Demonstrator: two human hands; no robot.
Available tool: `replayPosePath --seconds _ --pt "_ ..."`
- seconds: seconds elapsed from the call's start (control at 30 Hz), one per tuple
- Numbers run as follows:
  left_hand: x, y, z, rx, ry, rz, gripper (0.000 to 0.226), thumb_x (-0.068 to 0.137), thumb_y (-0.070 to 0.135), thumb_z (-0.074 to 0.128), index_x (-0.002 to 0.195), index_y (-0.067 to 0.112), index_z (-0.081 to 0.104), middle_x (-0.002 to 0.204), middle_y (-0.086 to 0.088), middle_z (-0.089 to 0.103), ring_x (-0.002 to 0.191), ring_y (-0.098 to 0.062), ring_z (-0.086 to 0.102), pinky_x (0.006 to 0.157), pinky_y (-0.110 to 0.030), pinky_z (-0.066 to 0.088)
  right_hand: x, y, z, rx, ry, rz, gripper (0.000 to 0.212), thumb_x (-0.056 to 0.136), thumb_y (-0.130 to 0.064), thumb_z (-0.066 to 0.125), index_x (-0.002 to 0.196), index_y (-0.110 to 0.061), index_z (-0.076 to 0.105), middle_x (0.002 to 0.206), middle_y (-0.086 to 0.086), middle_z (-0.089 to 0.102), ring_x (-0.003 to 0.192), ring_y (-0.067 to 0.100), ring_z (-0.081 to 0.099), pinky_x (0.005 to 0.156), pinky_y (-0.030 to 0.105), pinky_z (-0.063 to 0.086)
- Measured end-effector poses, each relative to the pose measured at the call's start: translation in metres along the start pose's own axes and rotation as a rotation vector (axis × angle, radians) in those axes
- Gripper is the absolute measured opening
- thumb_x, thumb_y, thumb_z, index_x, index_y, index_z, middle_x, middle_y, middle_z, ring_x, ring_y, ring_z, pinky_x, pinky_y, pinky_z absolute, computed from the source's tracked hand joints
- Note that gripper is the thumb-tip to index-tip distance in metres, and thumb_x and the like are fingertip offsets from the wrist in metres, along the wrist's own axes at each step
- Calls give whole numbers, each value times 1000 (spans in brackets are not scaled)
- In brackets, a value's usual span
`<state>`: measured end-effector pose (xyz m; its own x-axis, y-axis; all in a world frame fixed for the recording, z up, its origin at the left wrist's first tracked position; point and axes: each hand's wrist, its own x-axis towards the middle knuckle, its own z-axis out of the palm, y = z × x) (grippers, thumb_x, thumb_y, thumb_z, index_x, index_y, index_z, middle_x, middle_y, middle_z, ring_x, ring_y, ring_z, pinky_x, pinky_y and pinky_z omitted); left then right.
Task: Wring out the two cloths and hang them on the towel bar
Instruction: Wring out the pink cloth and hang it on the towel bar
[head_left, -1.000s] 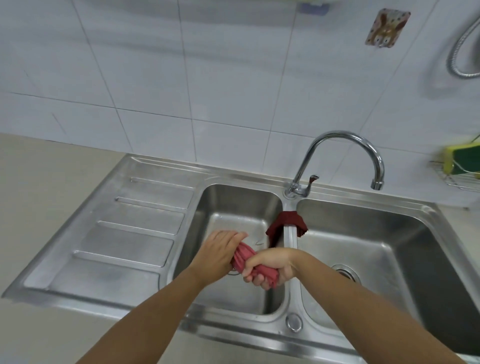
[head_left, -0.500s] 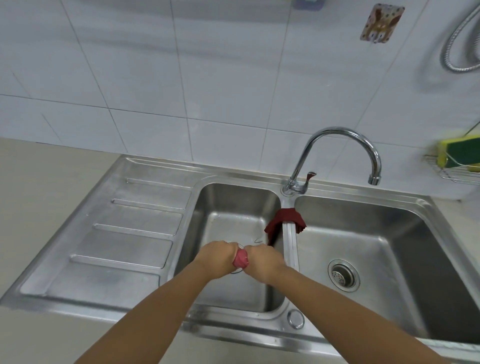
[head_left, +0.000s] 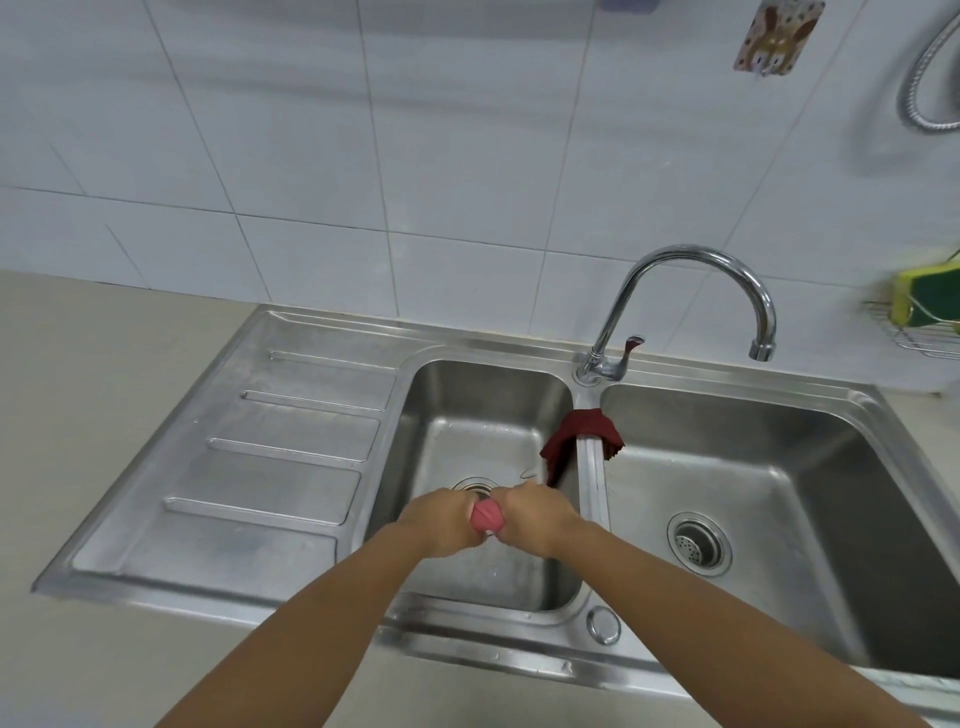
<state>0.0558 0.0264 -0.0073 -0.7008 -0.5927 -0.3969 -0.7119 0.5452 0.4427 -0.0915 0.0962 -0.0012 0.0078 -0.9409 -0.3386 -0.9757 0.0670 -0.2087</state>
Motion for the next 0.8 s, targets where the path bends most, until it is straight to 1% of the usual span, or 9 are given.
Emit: replayPosePath --seconds 0.1,0.17,0.23,0.3,0.47,0.63,0.7,0.77,0.8 --pt "-3 -8 8 81 106 23 33 83 40 65 105 16 61 103 -4 62 94 -23 61 78 -34 51 -1 -1 -2 320 -217 91 32 77 -19 70 107 -17 58 103 13 66 89 31 65 75 41 58" --pt "-5 -12 10 126 162 30 38 82 44 66 107 16 58 103 -3 58 91 -20 58 76 -33 49 -6 -2 -7 547 -365 164 29 75 -18 73 99 -16 57 93 17 65 76 30 66 63 38 58" --pt "-5 -16 13 133 240 57 41 80 45 68 109 19 54 104 1 57 90 -17 56 76 -30 48 -12 -1 -13 788 -492 220 20 78 -15 71 91 -14 56 77 9 59 58 21 59 46 26 50" --pt "-7 -18 16 165 367 123 45 79 43 69 115 22 52 109 4 59 96 -15 57 82 -29 46 -19 1 -19 954 -555 263 14 81 -13 69 88 -13 57 73 3 56 51 11 54 42 20 45" --pt "-23 -16 27 250 687 278 49 74 36 73 118 24 53 112 6 60 103 -15 60 97 -31 42 -19 11 -22 1141 -743 346 18 74 -27 69 69 -17 55 61 -4 52 49 6 45 47 17 35" --pt "-26 -15 39 347 701 346 56 77 48 68 124 23 50 123 6 54 119 -13 48 112 -46 34 -20 13 -27 1343 -936 298 24 83 -30 63 66 -19 51 49 -11 45 38 2 37 36 10 31" --pt "-25 -11 34 276 716 373 47 77 44 69 116 23 51 111 5 56 106 -12 52 107 -44 41 -24 9 -30 1428 -985 249 21 87 -27 59 70 -18 50 52 -10 46 38 1 37 34 10 32" --pt "-25 -8 27 181 717 422 37 76 29 73 104 22 50 92 4 56 79 -11 54 77 -28 55 -29 3 -33 1487 -997 211 15 91 -25 54 77 -19 52 56 -10 48 38 0 40 33 9 33" --pt "-26 -6 22 159 686 429 37 74 22 76 99 21 49 85 5 55 68 -10 52 60 -22 51 -32 0 -35 1494 -992 195 13 91 -25 54 80 -19 53 58 -11 48 40 0 42 34 8 33"
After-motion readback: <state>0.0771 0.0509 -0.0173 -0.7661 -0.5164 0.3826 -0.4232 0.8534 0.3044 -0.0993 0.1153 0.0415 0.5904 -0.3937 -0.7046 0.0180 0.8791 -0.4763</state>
